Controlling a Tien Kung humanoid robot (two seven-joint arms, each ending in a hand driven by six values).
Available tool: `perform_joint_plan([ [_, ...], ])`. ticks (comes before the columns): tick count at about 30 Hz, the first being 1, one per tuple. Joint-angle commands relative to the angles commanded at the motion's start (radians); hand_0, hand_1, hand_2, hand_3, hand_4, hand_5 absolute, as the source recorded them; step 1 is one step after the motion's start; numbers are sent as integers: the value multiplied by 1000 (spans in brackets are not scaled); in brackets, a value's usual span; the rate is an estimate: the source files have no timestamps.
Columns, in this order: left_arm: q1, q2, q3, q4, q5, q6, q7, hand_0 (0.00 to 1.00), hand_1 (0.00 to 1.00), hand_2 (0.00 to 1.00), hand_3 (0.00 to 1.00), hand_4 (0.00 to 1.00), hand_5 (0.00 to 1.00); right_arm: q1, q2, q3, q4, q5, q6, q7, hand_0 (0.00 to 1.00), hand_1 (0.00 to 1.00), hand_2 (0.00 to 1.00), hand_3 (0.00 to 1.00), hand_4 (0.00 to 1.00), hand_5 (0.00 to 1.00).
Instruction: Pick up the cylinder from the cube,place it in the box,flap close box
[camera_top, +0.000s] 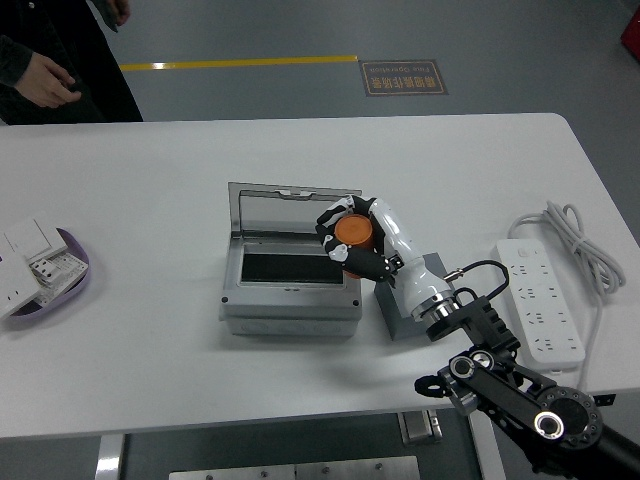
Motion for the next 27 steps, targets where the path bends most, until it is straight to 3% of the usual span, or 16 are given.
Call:
perform_joint_plan([
  [1, 0, 0, -1, 0, 1, 0, 0, 581, 615, 611, 648, 656, 144, 12, 1, -15, 6, -13, -2, -13, 212, 284, 252, 232, 2, 2],
  [2, 0, 1, -1, 0, 3, -1, 1, 581, 615, 611, 649, 656, 144, 24, 3, -29, 10, -28, -3, -25, 109, 247, 255, 231, 2, 2],
  [7, 0, 2, -3, 0, 6, -1, 1, 581, 615, 611, 649, 656, 144, 86, 16, -87, 7, -108, 3, -90, 109, 247, 255, 231, 2, 2],
  [8, 0, 2, -4, 0, 7, -1, 1, 580, 615, 611, 648, 656, 145, 94, 18, -92, 6, -126, 5, -106, 32, 186, 258, 227, 2, 2],
  [9, 0, 2, -4, 0, 7, -1, 1, 580, 615, 611, 648, 656, 145, 105, 21, -93, 3, -149, 11, -125, 32, 186, 258, 227, 2, 2],
  [18, -1, 3, -4, 0, 9, -2, 2, 580, 615, 611, 647, 656, 145, 191, 45, -64, -16, -465, 156, -354, 2, 163, 254, 220, 2, 2],
  [27, -4, 5, -3, 0, 8, -1, 2, 581, 615, 611, 647, 655, 144, 245, 68, -108, -9, -683, 213, -504, 12, 185, 274, 232, 2, 2],
])
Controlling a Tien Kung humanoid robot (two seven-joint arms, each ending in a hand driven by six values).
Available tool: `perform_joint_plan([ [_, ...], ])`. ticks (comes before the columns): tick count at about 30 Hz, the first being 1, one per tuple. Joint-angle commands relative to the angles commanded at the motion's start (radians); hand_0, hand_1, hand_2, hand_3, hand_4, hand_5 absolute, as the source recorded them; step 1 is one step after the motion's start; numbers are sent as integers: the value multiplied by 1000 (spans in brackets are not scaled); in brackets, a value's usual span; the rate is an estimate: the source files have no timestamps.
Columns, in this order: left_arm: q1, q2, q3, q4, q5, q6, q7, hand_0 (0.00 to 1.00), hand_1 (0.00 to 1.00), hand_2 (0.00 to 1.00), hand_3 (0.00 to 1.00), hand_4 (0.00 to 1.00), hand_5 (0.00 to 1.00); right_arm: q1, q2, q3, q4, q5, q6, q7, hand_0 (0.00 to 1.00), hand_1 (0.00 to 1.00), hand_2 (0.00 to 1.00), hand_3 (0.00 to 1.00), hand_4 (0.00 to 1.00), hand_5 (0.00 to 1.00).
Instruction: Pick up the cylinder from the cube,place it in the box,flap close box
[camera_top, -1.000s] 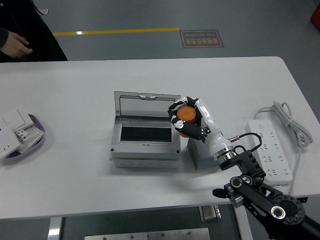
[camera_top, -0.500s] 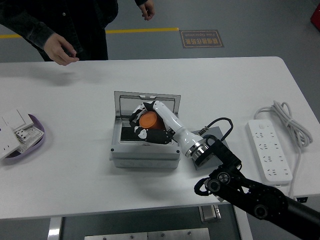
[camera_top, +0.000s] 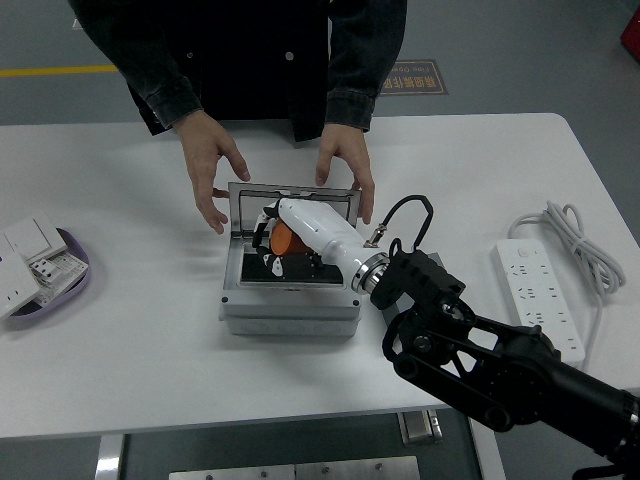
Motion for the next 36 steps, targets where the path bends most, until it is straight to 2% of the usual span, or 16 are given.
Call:
perform_joint_plan([
  [4, -2, 1, 1, 0, 0, 0, 0, 581, 615, 611, 647, 655, 144, 21, 2, -19, 0, -53, 23, -17, 12, 185, 274, 232, 2, 2],
  [5, -2, 2, 1, 0, 1, 0, 0, 581, 615, 611, 647, 655, 144, 27, 2, -21, 0, -61, 28, -21, 63, 251, 316, 298, 2, 2],
  [10, -1, 3, -3, 0, 4, 0, 2, 581, 615, 611, 647, 655, 144, 42, 2, -24, 1, -86, 62, -43, 63, 251, 316, 298, 2, 2],
  [11, -1, 3, -4, 0, 5, 0, 2, 581, 615, 611, 647, 655, 144, 44, 3, -24, 1, -88, 70, -48, 114, 310, 363, 367, 78, 2],
  [16, -2, 2, -5, 0, 6, -1, 1, 581, 615, 611, 647, 655, 144, 44, 6, -36, -4, -84, 105, -74, 114, 310, 363, 367, 78, 2],
  [17, -2, 2, -4, 0, 6, -1, 1, 581, 614, 611, 647, 656, 145, 43, 7, -39, -5, -82, 109, -77, 375, 488, 498, 542, 416, 16],
  [22, -2, 1, -5, 0, 7, -1, 1, 581, 614, 611, 647, 656, 145, 41, 9, -47, -9, -78, 116, -81, 375, 488, 498, 542, 416, 16],
  [23, -3, 1, -5, 0, 7, -1, 1, 581, 614, 611, 647, 655, 145, 41, 9, -48, -10, -79, 116, -82, 607, 629, 618, 656, 439, 142],
  [28, -4, 1, -5, 0, 7, -1, 0, 581, 614, 611, 647, 655, 145, 40, 13, -50, -19, -85, 117, -79, 607, 629, 618, 656, 439, 142],
  [29, -4, 1, -4, 0, 7, -1, 0, 581, 614, 610, 647, 656, 144, 40, 13, -51, -21, -86, 118, -78, 706, 654, 645, 670, 525, 195],
  [34, -4, 1, -4, 0, 7, -1, 0, 581, 614, 610, 647, 656, 144, 39, 15, -53, -31, -92, 118, -74, 706, 654, 645, 670, 525, 195],
  [36, -4, 1, -3, 0, 7, -2, 0, 581, 614, 611, 647, 656, 144, 38, 16, -53, -39, -97, 116, -71, 715, 658, 651, 683, 560, 186],
])
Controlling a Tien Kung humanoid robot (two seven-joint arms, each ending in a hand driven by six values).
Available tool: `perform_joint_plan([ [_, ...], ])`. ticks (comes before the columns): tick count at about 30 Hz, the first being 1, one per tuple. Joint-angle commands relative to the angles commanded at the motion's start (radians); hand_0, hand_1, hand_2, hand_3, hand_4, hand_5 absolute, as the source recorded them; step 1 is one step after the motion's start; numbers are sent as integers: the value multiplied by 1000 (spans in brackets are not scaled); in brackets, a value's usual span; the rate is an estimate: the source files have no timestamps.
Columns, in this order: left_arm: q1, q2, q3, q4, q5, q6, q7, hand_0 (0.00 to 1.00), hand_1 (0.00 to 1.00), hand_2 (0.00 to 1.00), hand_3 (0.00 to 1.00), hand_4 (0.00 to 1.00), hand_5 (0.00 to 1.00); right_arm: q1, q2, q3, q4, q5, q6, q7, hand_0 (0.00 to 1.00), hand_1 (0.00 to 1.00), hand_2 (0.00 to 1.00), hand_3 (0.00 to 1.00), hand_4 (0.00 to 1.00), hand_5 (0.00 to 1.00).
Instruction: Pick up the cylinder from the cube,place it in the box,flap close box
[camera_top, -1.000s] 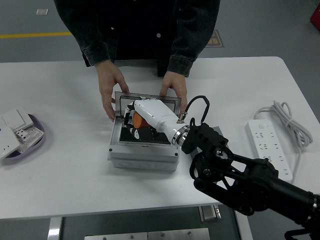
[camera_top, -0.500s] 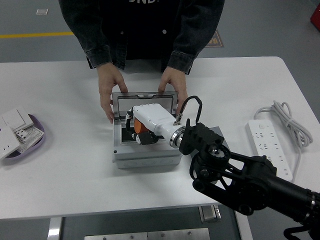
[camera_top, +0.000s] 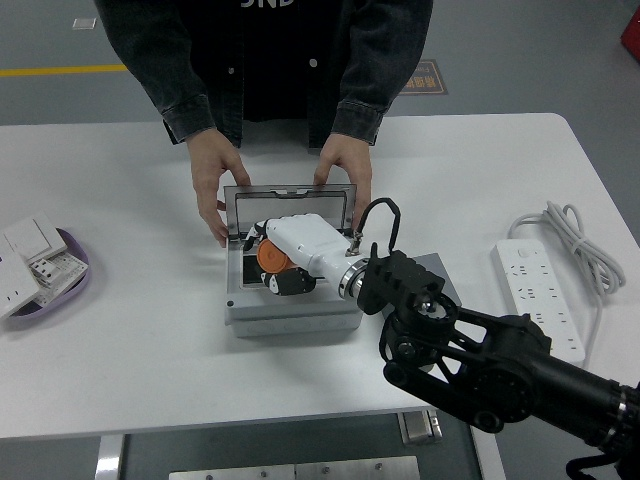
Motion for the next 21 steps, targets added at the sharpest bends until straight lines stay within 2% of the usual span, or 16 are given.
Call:
perform_joint_plan([
  [4, -1, 0, 2, 0, -1, 0, -1, 581, 614, 611, 647, 656, 144, -3, 1, 2, -18, -1, -3, 8, 715, 658, 651, 683, 560, 186],
  [5, -1, 0, 2, 0, -1, 0, -1, 580, 614, 611, 647, 657, 146, -4, 0, 3, -21, 0, -4, 10, 732, 664, 656, 690, 617, 191],
  [10, -1, 0, 2, 0, 0, -1, -1, 580, 614, 611, 647, 657, 146, -7, 0, 7, -22, 5, -14, 23, 732, 664, 656, 690, 617, 191],
  [11, -1, 0, 2, 0, 0, -1, -1, 580, 614, 611, 647, 656, 146, -7, 0, 8, -20, 7, -16, 25, 737, 661, 665, 700, 704, 232],
  [12, -1, 0, 2, 0, 0, -1, -1, 580, 614, 611, 647, 656, 146, -9, -1, 9, -17, 13, -19, 29, 737, 661, 665, 700, 704, 232],
  [16, -1, -1, 4, 0, -1, -1, -1, 580, 614, 611, 647, 656, 146, -22, -15, 23, 18, 76, -39, 54, 737, 661, 665, 700, 704, 232],
  [17, -1, -2, 4, 0, -2, -1, -1, 580, 614, 611, 647, 656, 147, -25, -19, 28, 29, 93, -44, 61, 745, 661, 665, 716, 785, 286],
  [21, 0, -3, 5, 0, -3, -1, -2, 580, 614, 611, 647, 656, 147, -39, -44, 56, 94, 175, -64, 92, 745, 661, 665, 716, 785, 286],
])
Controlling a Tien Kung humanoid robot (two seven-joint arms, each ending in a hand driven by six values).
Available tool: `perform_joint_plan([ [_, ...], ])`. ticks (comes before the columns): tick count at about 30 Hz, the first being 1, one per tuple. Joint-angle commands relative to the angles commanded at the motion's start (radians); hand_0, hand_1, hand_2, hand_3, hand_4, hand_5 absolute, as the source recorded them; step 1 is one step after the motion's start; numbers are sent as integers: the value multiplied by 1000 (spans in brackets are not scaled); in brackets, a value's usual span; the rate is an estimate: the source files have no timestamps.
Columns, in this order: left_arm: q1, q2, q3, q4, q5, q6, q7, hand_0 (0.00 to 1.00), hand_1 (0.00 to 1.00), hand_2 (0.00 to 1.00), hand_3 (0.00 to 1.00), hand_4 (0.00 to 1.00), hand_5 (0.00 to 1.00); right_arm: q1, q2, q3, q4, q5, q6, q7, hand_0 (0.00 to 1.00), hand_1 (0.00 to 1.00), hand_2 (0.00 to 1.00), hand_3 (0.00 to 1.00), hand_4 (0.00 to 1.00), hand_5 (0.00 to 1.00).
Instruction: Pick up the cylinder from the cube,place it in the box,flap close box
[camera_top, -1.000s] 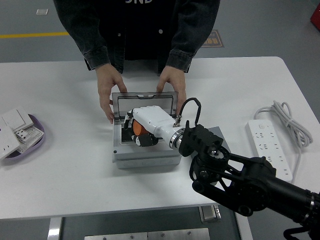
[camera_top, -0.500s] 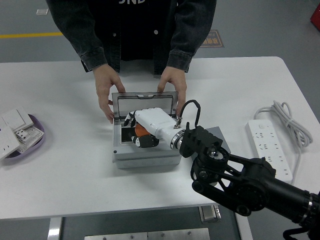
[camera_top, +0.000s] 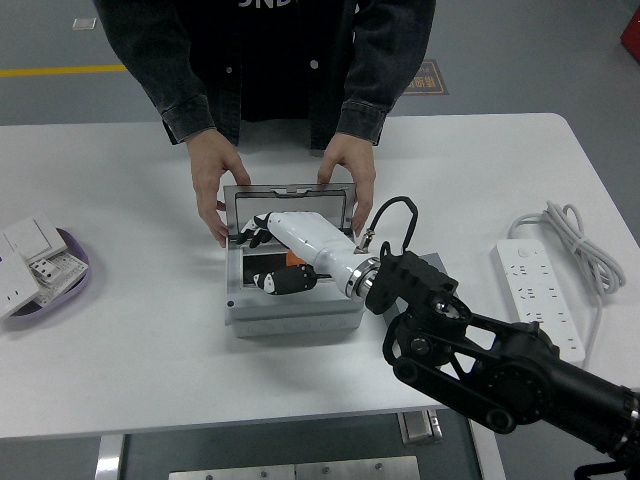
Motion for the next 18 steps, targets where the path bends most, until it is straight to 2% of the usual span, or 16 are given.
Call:
perform_joint_plan([
  [5, 0, 0, 0, 0, 0, 0, 0, 580, 615, 611, 647, 656, 147, -5, -31, 43, 83, 68, -22, 27, 738, 651, 659, 710, 784, 292],
  [9, 1, 0, 0, 0, -1, 1, 1, 580, 614, 611, 647, 656, 146, 5, -45, 70, 114, 87, -37, 39, 725, 638, 652, 694, 765, 277],
  [13, 2, 3, 0, 0, 0, 1, 2, 580, 614, 611, 647, 656, 146, 29, -46, 82, 100, 86, -41, 39, 725, 638, 652, 694, 765, 277],
  [18, 1, 8, -4, 0, 4, 2, 4, 580, 614, 611, 647, 656, 145, 50, -29, 105, 61, 53, -35, 31, 713, 635, 644, 686, 757, 275],
])
